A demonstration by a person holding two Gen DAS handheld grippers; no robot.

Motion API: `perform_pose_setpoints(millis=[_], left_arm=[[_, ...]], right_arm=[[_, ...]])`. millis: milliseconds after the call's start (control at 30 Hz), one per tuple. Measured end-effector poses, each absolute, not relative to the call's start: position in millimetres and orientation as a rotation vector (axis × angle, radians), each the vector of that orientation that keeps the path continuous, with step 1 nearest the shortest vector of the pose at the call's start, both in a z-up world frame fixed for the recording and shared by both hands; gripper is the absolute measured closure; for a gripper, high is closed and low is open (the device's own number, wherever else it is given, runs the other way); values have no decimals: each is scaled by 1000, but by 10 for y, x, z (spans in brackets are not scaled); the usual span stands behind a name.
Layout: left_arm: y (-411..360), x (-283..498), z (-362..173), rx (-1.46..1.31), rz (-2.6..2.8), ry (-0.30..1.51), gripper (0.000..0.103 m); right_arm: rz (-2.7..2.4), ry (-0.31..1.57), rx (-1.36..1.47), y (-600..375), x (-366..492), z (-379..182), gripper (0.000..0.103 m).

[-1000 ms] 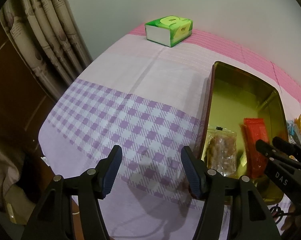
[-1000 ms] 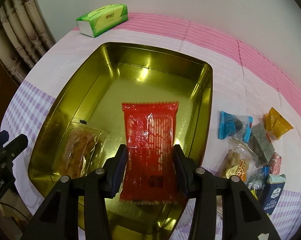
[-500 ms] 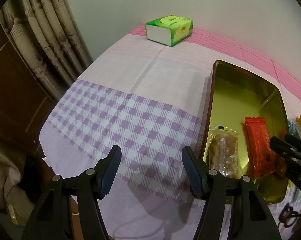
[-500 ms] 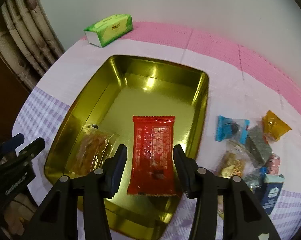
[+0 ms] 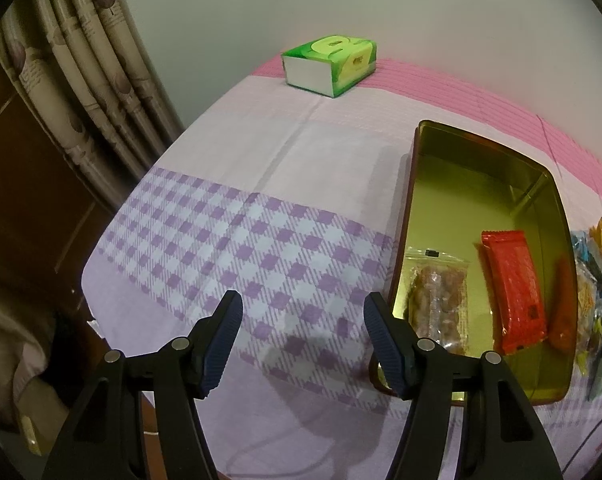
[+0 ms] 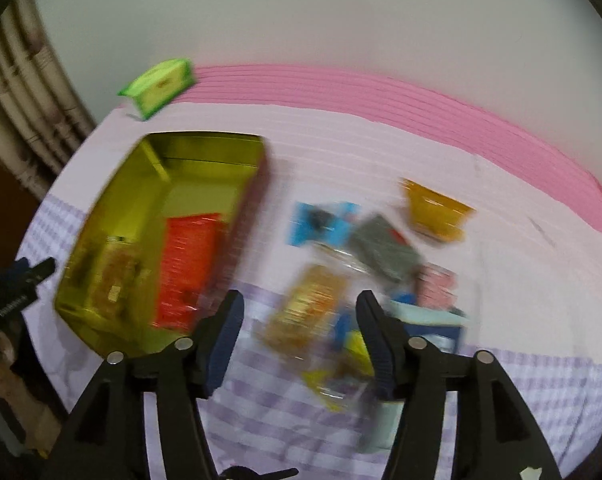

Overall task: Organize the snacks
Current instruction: 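Grasp the blue soda crackers packet with the right gripper and lift it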

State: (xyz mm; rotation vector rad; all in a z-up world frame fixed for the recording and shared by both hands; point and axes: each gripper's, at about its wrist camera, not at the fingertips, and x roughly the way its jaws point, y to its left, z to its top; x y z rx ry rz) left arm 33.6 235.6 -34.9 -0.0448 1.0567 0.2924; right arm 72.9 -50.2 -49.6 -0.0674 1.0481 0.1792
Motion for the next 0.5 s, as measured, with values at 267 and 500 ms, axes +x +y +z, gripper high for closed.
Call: perform_pose_setpoints(millis=[267,500], left_arm=[[2172,311,-327,7,266,1047,39],[1969,286,-301,53,221,1043,39]], right_arm=[[68,1112,-20,-1168,625,-709,45],[67,1150,20,-1316,507,-867,45]])
